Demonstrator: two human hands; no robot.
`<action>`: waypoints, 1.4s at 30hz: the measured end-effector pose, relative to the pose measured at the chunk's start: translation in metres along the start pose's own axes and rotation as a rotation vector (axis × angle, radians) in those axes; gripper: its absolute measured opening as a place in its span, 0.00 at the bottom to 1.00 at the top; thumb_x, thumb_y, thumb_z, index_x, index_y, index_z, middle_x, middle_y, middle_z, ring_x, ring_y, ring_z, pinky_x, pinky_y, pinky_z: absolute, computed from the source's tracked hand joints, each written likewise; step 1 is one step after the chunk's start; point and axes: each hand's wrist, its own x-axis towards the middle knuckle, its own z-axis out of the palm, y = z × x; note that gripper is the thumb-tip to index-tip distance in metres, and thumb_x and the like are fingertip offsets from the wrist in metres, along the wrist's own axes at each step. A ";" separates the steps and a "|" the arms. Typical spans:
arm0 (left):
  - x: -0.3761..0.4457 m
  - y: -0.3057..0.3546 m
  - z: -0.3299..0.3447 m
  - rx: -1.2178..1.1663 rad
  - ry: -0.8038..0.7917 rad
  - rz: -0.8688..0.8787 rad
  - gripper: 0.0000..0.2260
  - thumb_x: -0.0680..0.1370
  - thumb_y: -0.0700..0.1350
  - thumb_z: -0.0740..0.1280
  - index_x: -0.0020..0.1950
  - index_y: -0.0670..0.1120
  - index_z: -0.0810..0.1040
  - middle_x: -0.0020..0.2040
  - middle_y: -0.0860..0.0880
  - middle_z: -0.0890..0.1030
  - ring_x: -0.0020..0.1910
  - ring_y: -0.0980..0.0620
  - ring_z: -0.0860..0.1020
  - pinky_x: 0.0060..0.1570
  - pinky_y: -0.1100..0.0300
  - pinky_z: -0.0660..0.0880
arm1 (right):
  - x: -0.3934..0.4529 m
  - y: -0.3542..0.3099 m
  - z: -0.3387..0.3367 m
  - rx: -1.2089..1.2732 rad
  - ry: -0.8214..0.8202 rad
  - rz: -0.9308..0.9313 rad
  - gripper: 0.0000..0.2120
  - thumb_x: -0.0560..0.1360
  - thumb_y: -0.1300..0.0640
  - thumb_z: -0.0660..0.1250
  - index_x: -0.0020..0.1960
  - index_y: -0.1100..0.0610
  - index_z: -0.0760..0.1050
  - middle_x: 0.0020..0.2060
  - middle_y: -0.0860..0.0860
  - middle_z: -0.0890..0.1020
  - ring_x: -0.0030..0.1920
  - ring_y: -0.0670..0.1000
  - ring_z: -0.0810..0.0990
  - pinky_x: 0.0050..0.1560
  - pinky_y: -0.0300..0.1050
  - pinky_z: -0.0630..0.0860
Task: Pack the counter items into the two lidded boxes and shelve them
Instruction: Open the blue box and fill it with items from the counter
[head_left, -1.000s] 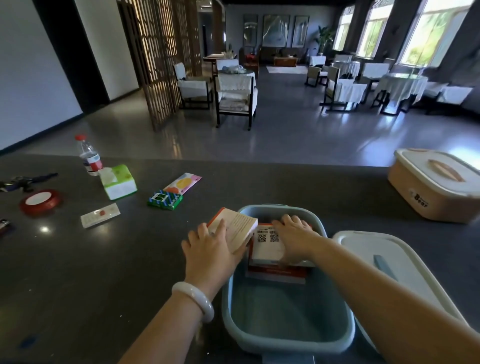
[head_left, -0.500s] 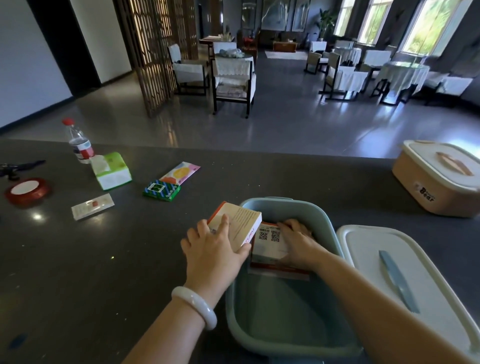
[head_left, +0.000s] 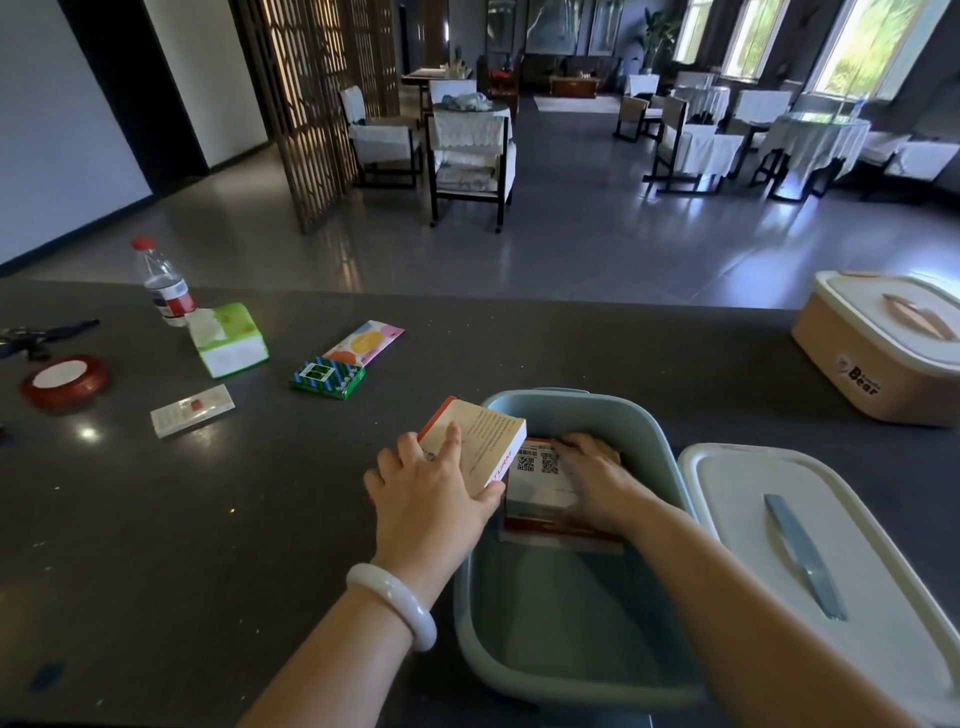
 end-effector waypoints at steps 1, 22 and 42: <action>0.000 0.000 0.000 0.001 -0.003 -0.002 0.37 0.73 0.71 0.56 0.77 0.57 0.54 0.66 0.44 0.64 0.62 0.43 0.66 0.61 0.47 0.66 | 0.000 0.001 0.000 0.001 0.001 -0.005 0.46 0.67 0.44 0.72 0.78 0.52 0.55 0.74 0.49 0.56 0.74 0.51 0.54 0.73 0.43 0.49; 0.001 -0.002 0.002 -0.002 0.010 0.001 0.37 0.72 0.72 0.56 0.77 0.57 0.52 0.68 0.45 0.63 0.64 0.41 0.65 0.62 0.45 0.66 | -0.003 0.002 -0.003 -0.024 0.013 -0.066 0.44 0.66 0.43 0.73 0.76 0.55 0.57 0.72 0.51 0.60 0.72 0.53 0.58 0.72 0.45 0.53; 0.026 -0.006 -0.008 -0.097 -0.065 0.301 0.41 0.69 0.69 0.65 0.75 0.56 0.53 0.66 0.48 0.64 0.62 0.47 0.65 0.60 0.50 0.64 | -0.007 -0.008 -0.050 -0.013 0.078 -0.184 0.59 0.61 0.46 0.78 0.78 0.49 0.43 0.77 0.46 0.49 0.77 0.47 0.45 0.74 0.44 0.47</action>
